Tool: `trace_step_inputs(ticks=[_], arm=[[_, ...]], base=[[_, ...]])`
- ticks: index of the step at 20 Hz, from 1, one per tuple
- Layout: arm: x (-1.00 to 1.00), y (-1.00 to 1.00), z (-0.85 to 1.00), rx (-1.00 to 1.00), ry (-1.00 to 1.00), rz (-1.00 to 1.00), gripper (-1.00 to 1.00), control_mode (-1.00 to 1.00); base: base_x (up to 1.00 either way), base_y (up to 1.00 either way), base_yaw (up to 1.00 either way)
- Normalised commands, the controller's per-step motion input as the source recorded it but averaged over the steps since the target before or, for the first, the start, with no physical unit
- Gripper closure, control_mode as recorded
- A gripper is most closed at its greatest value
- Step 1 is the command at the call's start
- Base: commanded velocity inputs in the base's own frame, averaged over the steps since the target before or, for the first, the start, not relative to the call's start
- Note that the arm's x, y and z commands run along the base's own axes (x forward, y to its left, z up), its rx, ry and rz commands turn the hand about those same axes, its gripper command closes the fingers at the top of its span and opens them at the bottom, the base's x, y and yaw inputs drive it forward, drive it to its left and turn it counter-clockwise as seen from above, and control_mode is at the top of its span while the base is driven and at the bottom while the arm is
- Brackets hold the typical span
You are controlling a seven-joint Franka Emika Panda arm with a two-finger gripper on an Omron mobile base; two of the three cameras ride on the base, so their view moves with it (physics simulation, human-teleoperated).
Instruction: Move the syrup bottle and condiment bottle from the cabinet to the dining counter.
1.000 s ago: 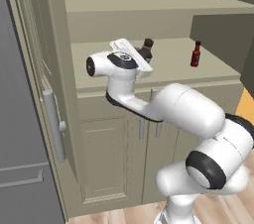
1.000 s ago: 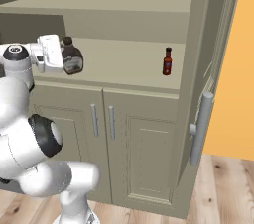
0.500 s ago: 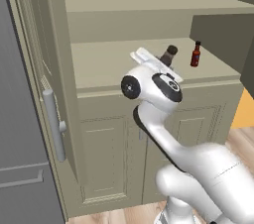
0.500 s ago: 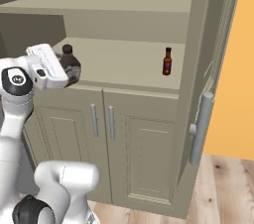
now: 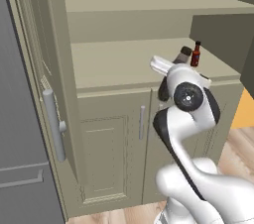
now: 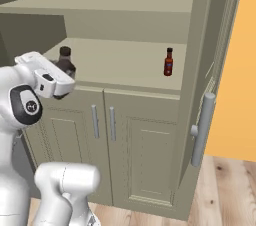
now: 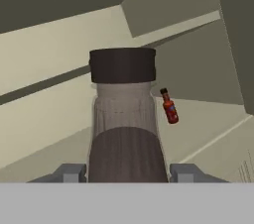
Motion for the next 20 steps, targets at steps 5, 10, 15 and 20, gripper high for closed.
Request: trace_step_inputs(ticks=[5, 10, 15, 20], arm=[[-0.23, 0.0, 0.08, -0.07, 0.16, 0.16, 1.0, -1.0], [-0.31, 0.0, 0.0, -0.08, 0.11, 0.13, 1.0, -1.0], [-0.4, 0.0, 0.0, -0.06, 0.03, 0.11, 1.0, -1.0], [-0.14, 0.03, 0.0, -0.03, 0.0, 0.03, 1.0, -1.0]], base=[[0.0, 0.0, 0.0], [0.0, 0.0, 0.0], [0.0, 0.0, 0.0], [0.0, 0.0, 0.0]])
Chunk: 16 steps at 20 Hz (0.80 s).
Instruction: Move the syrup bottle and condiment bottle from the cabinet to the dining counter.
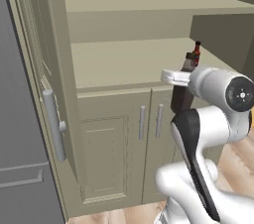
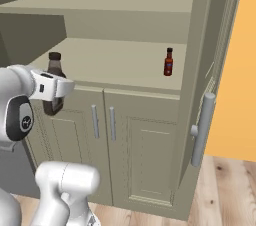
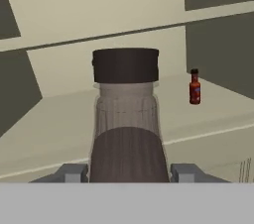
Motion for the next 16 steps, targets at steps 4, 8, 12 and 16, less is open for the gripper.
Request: trace_step_inputs(ticks=[4, 8, 12, 16], arm=[[0.0, 0.0, 0.0, 0.0, 0.0, 0.0, 1.0, 1.0], [0.0, 0.0, 0.0, 0.0, 0.0, 0.0, 1.0, 1.0], [0.0, 0.0, 0.0, 0.0, 0.0, 0.0, 1.0, 1.0], [0.0, 0.0, 0.0, 0.0, 0.0, 0.0, 1.0, 1.0]], base=[[-0.62, 0.0, 0.0], [-1.0, 0.0, 0.0], [-1.0, 0.0, 0.0], [-0.91, 0.0, 0.0]])
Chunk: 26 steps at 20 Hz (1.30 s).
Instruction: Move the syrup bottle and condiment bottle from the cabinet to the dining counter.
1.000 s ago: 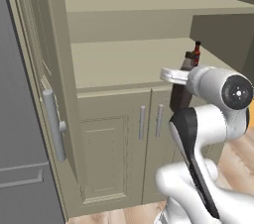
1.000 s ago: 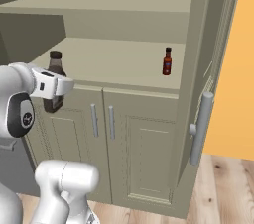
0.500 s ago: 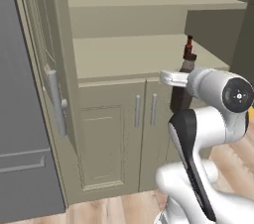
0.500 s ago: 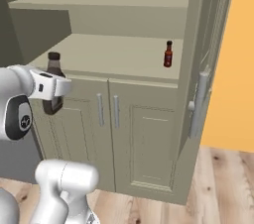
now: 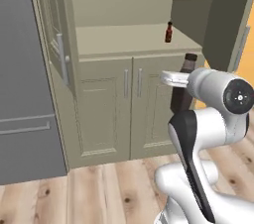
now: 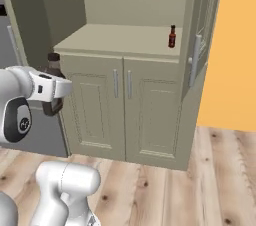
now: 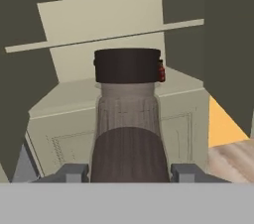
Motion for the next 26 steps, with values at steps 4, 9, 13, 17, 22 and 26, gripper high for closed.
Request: trace_step_inputs(ticks=[4, 9, 13, 17, 22, 26], arm=[[0.0, 0.0, 0.0, 0.0, 0.0, 0.0, 1.0, 1.0], [0.0, 0.0, 0.0, 0.0, 0.0, 0.0, 1.0, 1.0], [0.0, 0.0, 0.0, 0.0, 0.0, 0.0, 1.0, 1.0], [0.0, 0.0, 0.0, 0.0, 0.0, 0.0, 1.0, 1.0], [0.0, 0.0, 0.0, 0.0, 0.0, 0.0, 1.0, 1.0], [0.0, 0.0, 0.0, 0.0, 0.0, 0.0, 1.0, 1.0]], base=[[-0.66, 0.0, -0.02], [-0.35, 0.0, 0.47], [-0.16, 0.0, 0.92], [-0.09, 0.0, 0.94], [-0.03, 0.0, 0.92], [0.0, 0.0, 0.9]])
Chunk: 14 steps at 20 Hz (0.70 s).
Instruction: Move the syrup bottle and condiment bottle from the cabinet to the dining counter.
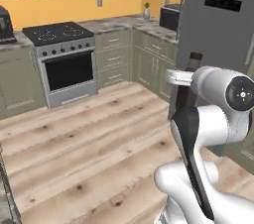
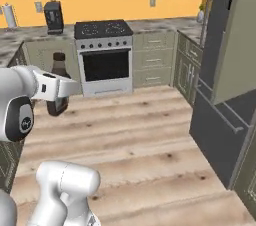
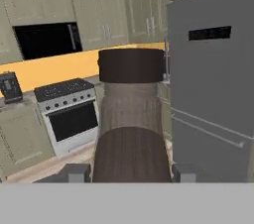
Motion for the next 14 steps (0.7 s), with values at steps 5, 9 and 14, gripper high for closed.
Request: trace_step_inputs(ticks=[5, 9, 14], arm=[[0.0, 0.0, 0.0, 0.0, 0.0, 0.0, 1.0, 1.0], [0.0, 0.0, 0.0, 0.0, 0.0, 0.0, 1.0, 1.0], [0.0, 0.0, 0.0, 0.0, 0.0, 0.0, 1.0, 1.0]], base=[[0.0, 0.0, 0.88], [0.0, 0.0, 0.85], [0.0, 0.0, 0.85]])
